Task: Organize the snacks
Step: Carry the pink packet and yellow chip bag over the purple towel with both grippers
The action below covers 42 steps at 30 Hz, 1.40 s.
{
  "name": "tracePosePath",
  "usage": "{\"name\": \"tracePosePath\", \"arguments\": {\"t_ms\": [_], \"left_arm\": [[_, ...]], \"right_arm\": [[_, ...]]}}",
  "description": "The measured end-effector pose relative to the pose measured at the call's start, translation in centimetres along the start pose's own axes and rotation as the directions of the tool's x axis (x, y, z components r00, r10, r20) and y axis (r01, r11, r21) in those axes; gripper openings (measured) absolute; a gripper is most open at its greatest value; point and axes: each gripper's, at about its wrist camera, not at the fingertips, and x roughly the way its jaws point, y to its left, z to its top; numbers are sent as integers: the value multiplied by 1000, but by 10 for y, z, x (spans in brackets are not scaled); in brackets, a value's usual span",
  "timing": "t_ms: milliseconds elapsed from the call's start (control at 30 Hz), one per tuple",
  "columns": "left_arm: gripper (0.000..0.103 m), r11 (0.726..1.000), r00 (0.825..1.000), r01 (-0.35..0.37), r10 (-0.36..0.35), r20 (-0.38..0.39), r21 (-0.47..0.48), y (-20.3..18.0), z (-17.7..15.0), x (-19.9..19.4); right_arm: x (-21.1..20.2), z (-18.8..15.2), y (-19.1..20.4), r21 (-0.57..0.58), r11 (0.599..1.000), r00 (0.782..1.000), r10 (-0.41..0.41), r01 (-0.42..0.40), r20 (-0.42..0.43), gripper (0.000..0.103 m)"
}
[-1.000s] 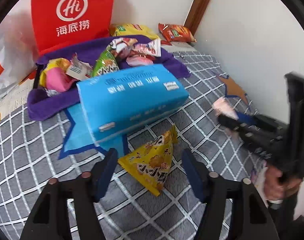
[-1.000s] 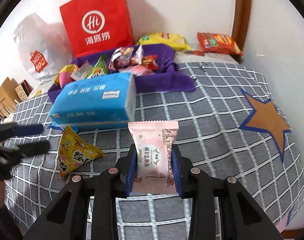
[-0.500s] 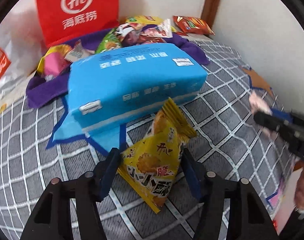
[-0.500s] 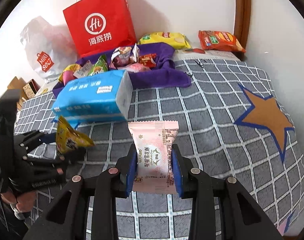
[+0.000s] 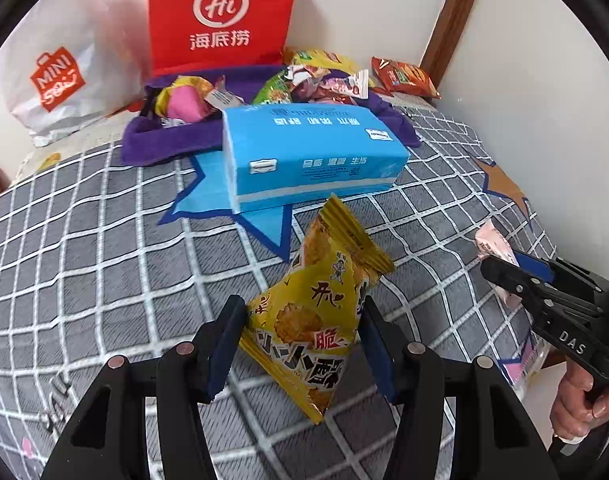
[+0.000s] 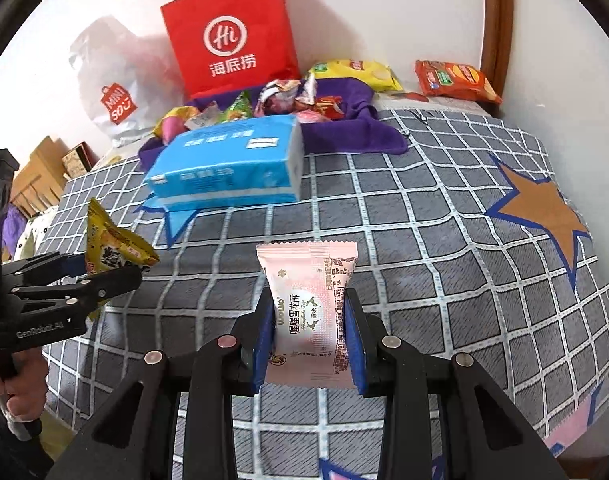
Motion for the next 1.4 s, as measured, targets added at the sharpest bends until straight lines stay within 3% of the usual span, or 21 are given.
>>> {"name": "tracePosePath", "arguments": {"t_ms": [200,600,1100,1400], "left_arm": [[55,1000,999,-10,10,47,-17,1,-5,-21],[55,999,996,6,-3,84,-38,7,15,-46],[55,996,989,24,-10,149,-90,31,85,-75],[55,995,985,22,-5,170,-102,43,125,-77]], "right_arm": [[-15,-1,10,7,1000,999,22,-22,28,33],[-32,24,12,-2,1000,996,-16,16,86,33],[-53,97,23,-35,999,983,-29,36,184,33],[-43,144,34,-60,997,979,-26,38,201,33]]}}
